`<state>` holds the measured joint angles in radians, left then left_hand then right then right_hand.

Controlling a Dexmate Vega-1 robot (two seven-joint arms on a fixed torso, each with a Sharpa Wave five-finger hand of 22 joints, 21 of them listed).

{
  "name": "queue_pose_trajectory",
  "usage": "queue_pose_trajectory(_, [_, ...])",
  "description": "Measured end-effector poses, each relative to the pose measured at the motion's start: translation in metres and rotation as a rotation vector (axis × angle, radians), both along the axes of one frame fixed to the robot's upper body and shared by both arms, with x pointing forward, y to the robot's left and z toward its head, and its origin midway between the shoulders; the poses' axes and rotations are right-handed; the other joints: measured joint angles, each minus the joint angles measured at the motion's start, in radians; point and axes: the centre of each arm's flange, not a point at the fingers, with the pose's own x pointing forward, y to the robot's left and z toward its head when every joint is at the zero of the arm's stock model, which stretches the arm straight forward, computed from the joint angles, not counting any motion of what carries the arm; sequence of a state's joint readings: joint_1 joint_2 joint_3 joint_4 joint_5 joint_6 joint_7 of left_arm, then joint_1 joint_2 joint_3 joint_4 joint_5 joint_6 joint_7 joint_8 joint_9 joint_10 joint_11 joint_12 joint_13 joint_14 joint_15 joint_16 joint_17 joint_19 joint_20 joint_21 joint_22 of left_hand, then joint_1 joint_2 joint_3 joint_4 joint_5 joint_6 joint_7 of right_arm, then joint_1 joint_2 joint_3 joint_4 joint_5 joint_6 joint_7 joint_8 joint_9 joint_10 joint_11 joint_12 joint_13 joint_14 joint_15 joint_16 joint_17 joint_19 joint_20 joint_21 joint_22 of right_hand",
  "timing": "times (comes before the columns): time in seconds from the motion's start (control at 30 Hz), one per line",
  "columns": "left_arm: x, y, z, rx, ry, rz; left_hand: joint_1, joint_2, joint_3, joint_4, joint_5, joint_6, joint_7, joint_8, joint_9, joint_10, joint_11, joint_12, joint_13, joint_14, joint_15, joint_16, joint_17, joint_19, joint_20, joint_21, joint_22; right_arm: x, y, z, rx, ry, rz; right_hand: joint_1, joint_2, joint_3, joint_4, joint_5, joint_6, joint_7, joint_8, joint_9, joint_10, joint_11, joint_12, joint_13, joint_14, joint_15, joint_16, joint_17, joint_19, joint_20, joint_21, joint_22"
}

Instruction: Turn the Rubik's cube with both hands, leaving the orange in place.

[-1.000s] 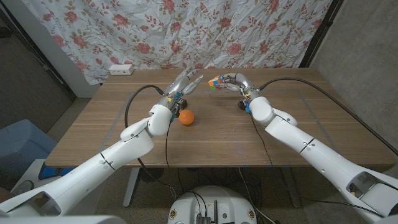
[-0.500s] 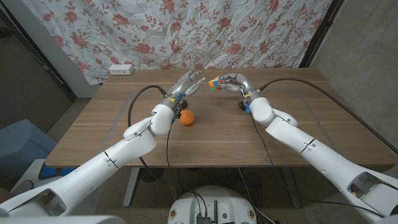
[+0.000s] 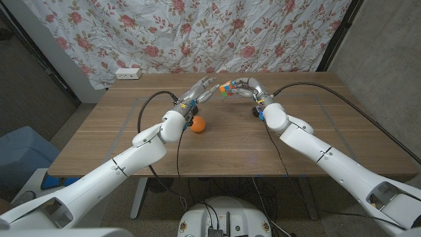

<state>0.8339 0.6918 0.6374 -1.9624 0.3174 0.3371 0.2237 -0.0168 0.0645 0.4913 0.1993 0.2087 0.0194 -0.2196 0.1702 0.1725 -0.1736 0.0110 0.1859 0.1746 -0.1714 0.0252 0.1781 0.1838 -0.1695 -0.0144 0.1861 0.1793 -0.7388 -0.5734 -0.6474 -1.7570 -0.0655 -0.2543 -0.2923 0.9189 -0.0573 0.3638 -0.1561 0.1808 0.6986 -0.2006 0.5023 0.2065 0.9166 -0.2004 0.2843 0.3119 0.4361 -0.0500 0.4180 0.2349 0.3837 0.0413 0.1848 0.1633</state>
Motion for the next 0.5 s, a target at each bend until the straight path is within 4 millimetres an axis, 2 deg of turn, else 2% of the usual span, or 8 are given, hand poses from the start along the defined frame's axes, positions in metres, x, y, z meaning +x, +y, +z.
queue_pose_trajectory(0.17, [0.0023, -0.0029, -0.0011, 0.006, 0.015, -0.020, 0.000, 0.000, -0.011, -0.003, 0.000, 0.009, 0.008, 0.008, 0.000, 0.000, -0.007, -0.001, 0.000, 0.000, 0.000, 0.000, 0.000, -0.005, 0.005, 0.000, 0.000, -0.0001, 0.0021, -0.0006, -0.003, -0.001, 0.003, 0.000, 0.000, -0.004, 0.001, 0.000, 0.000, 0.000, -0.001, 0.000, 0.003, 0.003, -0.003, 0.003, 0.000, 0.000, 0.000, 0.000, 0.000, 0.000, 0.000, 0.000])
queue_pose_trajectory(0.5, [0.0064, -0.0065, -0.0026, 0.015, 0.031, -0.036, 0.000, 0.000, -0.017, -0.002, 0.008, 0.031, 0.002, 0.011, 0.000, 0.005, -0.013, -0.001, 0.000, 0.000, 0.000, 0.000, 0.000, -0.005, 0.005, 0.008, 0.000, 0.0000, 0.0035, -0.0010, -0.006, -0.002, 0.006, 0.000, 0.000, -0.004, 0.001, 0.001, 0.000, 0.000, -0.002, 0.001, 0.004, 0.004, -0.003, 0.003, 0.000, 0.000, 0.004, 0.000, -0.005, 0.005, 0.000, 0.000])
